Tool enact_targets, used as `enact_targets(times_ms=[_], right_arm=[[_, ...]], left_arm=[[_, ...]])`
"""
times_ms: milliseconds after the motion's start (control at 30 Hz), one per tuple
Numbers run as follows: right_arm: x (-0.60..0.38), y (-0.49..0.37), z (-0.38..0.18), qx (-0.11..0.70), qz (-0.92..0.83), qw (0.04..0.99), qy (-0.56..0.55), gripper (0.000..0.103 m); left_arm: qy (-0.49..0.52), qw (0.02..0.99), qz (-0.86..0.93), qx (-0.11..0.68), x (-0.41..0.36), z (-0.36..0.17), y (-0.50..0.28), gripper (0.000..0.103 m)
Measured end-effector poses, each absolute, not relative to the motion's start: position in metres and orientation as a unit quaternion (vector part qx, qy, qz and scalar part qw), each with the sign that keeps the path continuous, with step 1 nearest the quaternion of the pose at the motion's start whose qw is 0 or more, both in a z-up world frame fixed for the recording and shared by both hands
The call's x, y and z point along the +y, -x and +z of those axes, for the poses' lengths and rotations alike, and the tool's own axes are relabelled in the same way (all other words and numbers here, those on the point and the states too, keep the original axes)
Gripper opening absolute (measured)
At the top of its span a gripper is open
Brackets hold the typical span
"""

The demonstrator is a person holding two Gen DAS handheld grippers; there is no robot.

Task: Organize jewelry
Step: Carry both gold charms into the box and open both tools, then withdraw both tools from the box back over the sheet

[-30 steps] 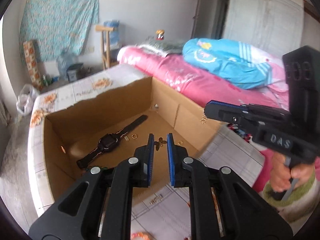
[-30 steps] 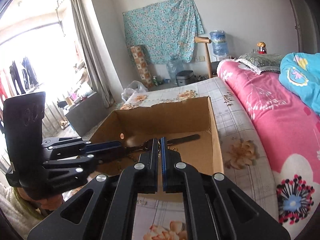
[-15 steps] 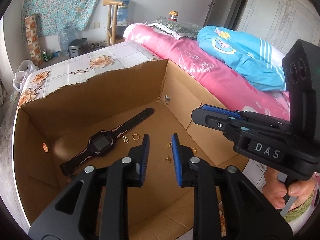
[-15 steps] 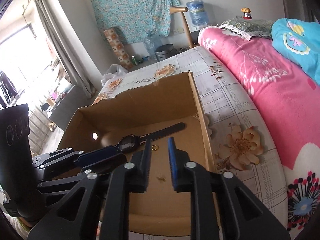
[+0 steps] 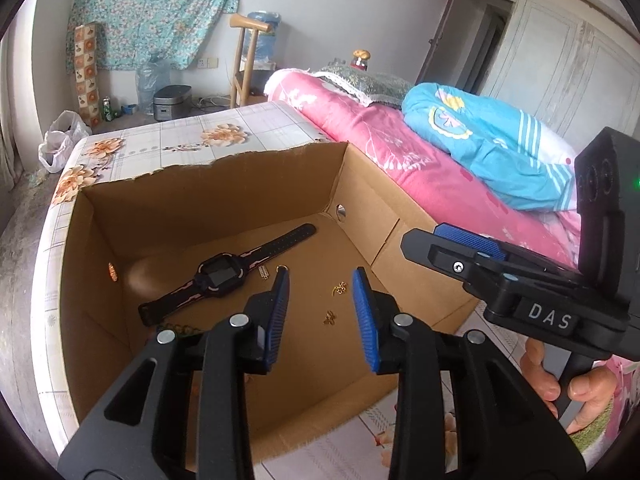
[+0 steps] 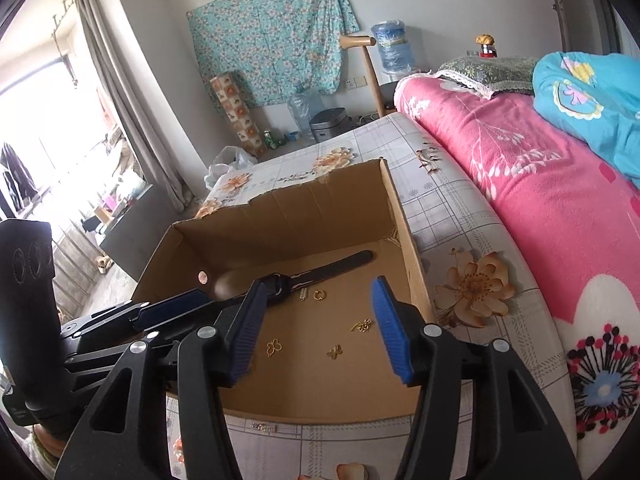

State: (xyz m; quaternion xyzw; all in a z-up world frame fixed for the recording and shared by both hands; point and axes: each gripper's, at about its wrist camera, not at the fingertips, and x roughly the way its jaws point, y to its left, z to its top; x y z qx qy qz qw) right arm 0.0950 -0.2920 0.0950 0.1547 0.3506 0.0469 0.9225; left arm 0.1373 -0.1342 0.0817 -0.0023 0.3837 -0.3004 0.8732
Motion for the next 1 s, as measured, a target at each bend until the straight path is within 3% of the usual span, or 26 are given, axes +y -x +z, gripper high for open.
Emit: enact_targets(times_ms=[367, 700, 1000], right_arm=[[-0.274, -0.06, 0.127, 0.308, 0.061, 0.939, -0.138, 0.075], [-0.257, -0.029, 0.148, 0.284, 0.05, 0.951, -0.108, 0.091], [-0.24, 0.003, 0.143, 0.294, 0.019, 0.955, -0.041, 0.096]], left_arm=[[0.005, 0.892, -0.298, 0.341, -0.103, 0.101, -0.09, 0.039], [0.004, 0.903, -0.285, 0.321, -0.073, 0.105, -0.06, 0.056], [-0.002, 0.907, -0.258, 0.332, -0.054, 0.092, -0.039, 0.068]])
